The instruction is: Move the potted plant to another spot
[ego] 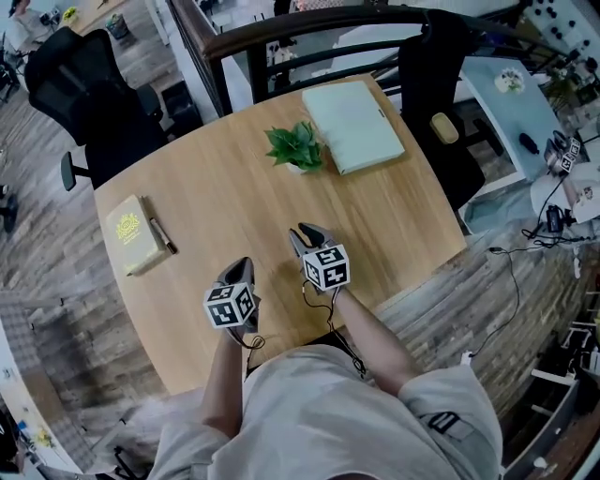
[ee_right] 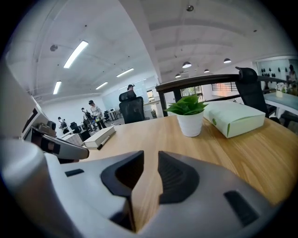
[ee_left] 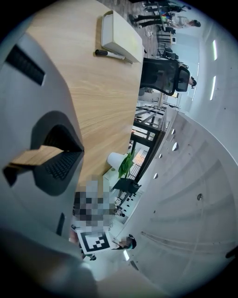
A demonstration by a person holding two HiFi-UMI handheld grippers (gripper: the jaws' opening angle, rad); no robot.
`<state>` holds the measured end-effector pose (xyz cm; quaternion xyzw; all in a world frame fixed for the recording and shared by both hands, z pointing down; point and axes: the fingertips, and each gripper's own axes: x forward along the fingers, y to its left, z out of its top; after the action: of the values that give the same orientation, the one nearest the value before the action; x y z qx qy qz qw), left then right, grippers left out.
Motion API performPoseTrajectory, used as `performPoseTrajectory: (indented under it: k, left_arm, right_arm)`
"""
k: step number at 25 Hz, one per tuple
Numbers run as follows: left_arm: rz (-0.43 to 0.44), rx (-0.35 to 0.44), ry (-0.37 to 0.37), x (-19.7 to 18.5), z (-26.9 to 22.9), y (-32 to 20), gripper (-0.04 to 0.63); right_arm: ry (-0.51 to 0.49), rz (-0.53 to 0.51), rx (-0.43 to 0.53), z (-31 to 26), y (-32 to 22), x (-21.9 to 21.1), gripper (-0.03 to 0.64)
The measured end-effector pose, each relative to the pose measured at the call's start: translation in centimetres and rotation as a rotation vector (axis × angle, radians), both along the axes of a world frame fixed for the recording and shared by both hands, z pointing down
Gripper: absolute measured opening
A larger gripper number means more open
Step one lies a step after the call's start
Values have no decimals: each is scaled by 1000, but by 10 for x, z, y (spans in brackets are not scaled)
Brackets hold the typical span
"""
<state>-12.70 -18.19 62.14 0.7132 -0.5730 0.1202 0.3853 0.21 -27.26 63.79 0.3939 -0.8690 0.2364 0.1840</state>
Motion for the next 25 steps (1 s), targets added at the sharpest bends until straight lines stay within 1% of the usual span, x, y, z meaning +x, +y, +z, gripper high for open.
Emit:
performPoseTrajectory:
  k: [3,4,9,13,16,19,22,25]
  left_arm:
    - [-2,16,7,-8,-4,15,12]
    - [-3,21,8,-12,-6,20,12]
    - [-3,51,13,-31,-16,45,12]
    - [3,76,14,-42,-26,63,12]
    - [13,108,7,-47,-34,73,12]
    - [31,139,-8,-47,-42,81,12]
    - [46,180,7,-38,-55,84,12]
    - [59,219,7,-29,-71,90,12]
  right_arm:
    - [24,-9,1,-4,20,-10,12]
    - [33,-16,2,-5,28,-14,5]
    - [41,-39,20,-19,59,-37,4]
    - [35,-18,53,-31,79,-52,3]
    - [17,8,89,-47,89,-59,3]
    - [10,17,131,-69,97,-62,3]
    - [21,5,165,-89,106,-56,3]
    - [26,-14,182,-102,121,-49,3]
